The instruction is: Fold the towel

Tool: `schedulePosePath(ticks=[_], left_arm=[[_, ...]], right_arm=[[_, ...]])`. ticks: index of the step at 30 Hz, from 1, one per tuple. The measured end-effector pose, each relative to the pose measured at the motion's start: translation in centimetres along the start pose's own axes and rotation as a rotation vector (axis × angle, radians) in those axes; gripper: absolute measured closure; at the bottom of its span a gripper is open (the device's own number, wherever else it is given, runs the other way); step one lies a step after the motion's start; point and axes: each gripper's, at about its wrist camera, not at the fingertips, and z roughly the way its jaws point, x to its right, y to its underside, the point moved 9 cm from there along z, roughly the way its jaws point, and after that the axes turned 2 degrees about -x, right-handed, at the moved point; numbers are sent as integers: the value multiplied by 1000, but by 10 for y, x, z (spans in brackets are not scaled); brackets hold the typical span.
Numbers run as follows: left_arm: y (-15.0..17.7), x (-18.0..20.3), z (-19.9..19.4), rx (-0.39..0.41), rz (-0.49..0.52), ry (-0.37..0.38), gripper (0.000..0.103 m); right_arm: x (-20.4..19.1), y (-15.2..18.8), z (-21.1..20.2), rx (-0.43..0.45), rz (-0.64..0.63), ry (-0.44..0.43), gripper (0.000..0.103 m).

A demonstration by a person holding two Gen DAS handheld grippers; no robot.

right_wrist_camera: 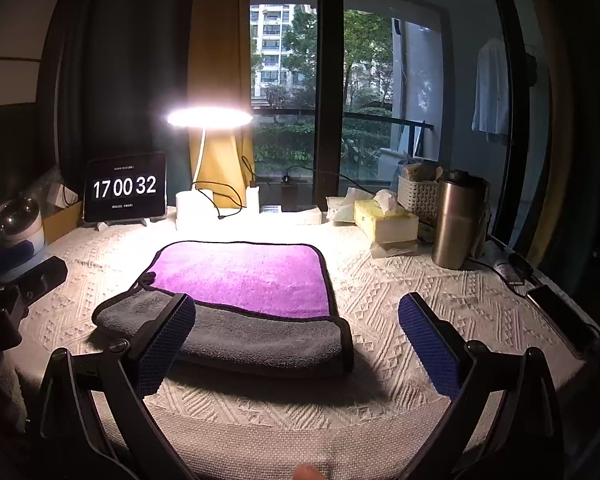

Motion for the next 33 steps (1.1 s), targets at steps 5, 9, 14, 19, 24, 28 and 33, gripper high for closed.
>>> schedulePosePath(ticks=[5, 9, 14, 19, 24, 28, 33], left_arm=[[1, 2, 1, -4, 7, 0, 0], [1, 2, 1, -3, 5, 3, 0], [0, 2, 3, -10, 4, 9, 0], [0, 3, 3, -12, 7, 13, 0], [-1, 3, 4, -11, 10, 13, 0], [-1, 4, 4, -10, 12, 13, 1], [0, 3, 5, -13, 12, 13, 1]], right_arm=[[0, 0, 0, -1, 2, -2, 0], [-1, -1, 0, -1, 2, 0, 0], [-1, 0, 0, -3, 0, 0, 0], [-1, -1, 1, -3, 0, 0, 0], [-1, -1, 0, -2, 0, -1, 0], [-1, -1, 1, -2, 0, 0, 0], [-1, -1, 1, -3, -1, -1, 0]])
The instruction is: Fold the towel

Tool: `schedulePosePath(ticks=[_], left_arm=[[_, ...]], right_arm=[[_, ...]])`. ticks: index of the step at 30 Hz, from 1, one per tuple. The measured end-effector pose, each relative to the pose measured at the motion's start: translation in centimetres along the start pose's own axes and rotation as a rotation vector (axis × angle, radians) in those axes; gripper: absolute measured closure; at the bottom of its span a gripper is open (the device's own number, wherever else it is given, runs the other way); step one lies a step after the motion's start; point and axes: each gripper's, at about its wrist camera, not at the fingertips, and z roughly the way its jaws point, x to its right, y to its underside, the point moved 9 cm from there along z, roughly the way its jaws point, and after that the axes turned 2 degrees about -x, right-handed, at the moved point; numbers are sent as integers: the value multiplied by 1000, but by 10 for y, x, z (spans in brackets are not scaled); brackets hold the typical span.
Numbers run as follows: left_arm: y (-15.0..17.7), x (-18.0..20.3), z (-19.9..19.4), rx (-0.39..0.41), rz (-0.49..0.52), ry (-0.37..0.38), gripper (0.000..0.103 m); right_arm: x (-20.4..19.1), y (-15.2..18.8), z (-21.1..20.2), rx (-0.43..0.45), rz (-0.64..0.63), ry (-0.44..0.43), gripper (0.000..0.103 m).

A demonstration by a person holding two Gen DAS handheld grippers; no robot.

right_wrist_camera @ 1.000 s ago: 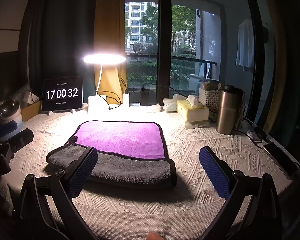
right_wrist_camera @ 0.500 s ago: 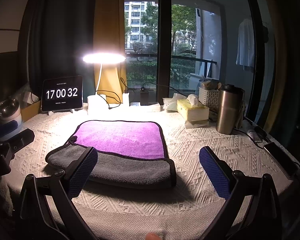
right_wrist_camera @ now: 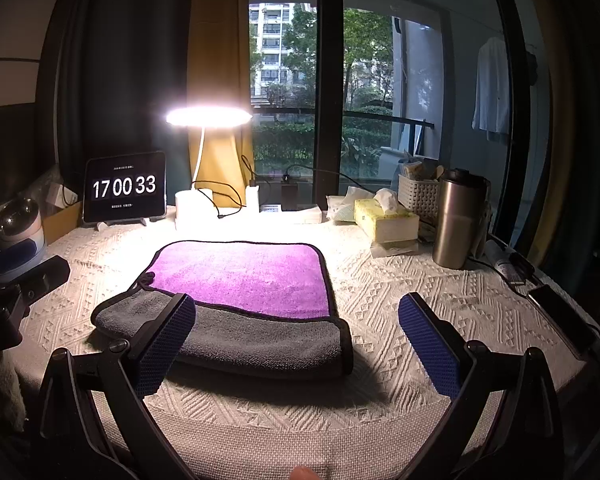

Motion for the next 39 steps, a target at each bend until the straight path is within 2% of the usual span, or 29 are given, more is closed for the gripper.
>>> schedulePosePath(ticks=[21, 39], left_arm=[[3, 2, 5, -25, 1, 4, 1], [10, -12, 47, -130, -33, -1, 1]], right_arm=[[-1, 4, 4, -9, 2, -2, 0], [10, 14, 30, -63, 19, -8, 1]])
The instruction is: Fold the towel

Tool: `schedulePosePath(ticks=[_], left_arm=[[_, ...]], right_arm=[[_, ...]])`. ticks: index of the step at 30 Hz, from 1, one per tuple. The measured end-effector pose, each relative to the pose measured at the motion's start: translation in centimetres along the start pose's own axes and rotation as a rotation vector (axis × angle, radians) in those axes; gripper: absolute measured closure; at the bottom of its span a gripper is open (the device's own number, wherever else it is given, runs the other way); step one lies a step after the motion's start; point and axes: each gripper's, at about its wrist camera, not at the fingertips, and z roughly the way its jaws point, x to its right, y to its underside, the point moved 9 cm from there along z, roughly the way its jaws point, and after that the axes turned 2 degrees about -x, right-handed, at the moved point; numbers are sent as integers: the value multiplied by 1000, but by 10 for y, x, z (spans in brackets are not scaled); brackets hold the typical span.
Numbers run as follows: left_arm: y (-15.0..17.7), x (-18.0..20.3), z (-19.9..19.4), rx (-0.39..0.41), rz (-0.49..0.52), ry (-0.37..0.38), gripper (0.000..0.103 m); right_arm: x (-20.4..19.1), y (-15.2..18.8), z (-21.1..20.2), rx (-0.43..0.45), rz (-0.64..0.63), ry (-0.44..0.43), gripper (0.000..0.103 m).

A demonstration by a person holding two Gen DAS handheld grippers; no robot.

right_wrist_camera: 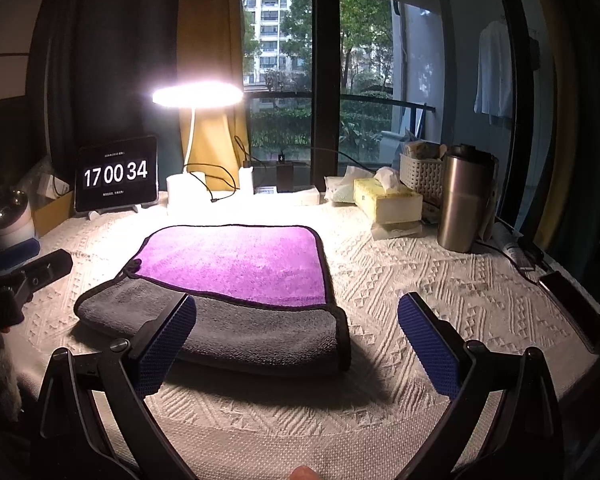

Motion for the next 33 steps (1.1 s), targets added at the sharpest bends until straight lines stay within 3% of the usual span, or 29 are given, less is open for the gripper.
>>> schedulePosePath(ticks=[10, 12, 15, 20, 26, 30, 33], left_arm=[[3, -5, 36, -103, -19, 29, 1], [5, -8, 44, -135, -41, 49, 2], [8, -10, 57, -181, -53, 56, 12], [17, -14, 81, -271, -87, 83, 13], [23, -16, 98, -329, -78, 79, 28], [29, -19, 111, -385, -83, 77, 39], [33, -22, 117, -411, -90, 78, 40]], right_arm=[[9, 5, 25, -62, 2, -12, 16], [10, 7, 31, -81, 1, -23, 29], [12, 10, 42, -118, 3, -40, 37], [16, 16, 56, -163, 11, -47, 40], [21, 22, 71, -217, 37, -65, 52], [24, 24, 78, -246, 62, -80, 53], [25, 24, 82, -260, 55, -75, 53]])
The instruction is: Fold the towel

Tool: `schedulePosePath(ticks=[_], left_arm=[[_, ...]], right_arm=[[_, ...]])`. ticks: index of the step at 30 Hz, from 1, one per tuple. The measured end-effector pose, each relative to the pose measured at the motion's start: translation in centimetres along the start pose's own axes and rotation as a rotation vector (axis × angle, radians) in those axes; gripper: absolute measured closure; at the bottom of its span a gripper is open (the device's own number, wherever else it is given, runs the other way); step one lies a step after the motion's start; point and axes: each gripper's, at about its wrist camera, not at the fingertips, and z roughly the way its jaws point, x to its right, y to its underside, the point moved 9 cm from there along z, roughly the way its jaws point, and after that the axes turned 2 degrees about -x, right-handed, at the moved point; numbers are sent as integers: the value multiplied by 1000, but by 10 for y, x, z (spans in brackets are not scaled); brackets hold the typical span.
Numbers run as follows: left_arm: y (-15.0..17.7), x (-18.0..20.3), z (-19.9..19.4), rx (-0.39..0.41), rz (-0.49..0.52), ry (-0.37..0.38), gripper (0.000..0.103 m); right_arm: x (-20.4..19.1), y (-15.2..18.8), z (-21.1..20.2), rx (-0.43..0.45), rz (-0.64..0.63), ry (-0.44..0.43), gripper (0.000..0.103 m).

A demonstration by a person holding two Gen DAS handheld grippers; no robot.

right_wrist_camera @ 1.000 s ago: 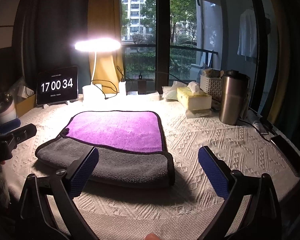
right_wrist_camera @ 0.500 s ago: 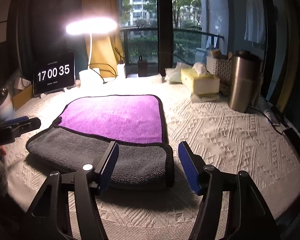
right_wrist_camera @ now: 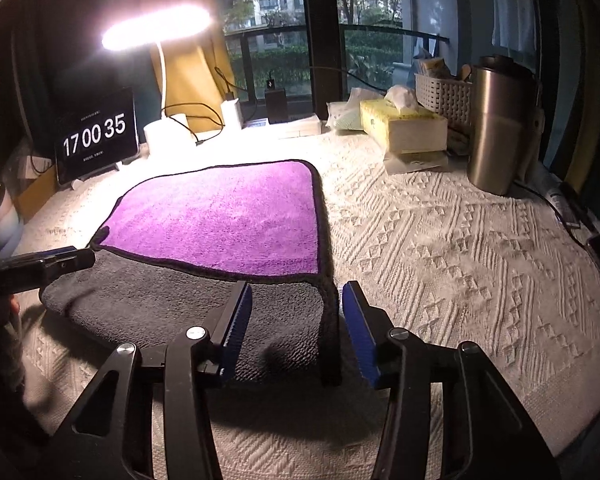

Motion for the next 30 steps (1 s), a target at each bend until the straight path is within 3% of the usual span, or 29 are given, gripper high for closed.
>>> schedulePosePath(ticks=[6, 19, 24, 30], left_arm=[[5, -4, 4, -26, 2, -17, 46], [5, -8, 3, -20, -5, -8, 87], [5, -3, -5, 12, 10, -10, 96], [6, -2, -17, 57, 19, -16, 98]], right_arm=[[5, 4, 9, -40, 30, -5, 60], [9, 11, 16, -102, 69, -24, 61], [7, 8, 13, -85, 36, -5, 88], [1, 7, 10, -78, 3, 6, 93]])
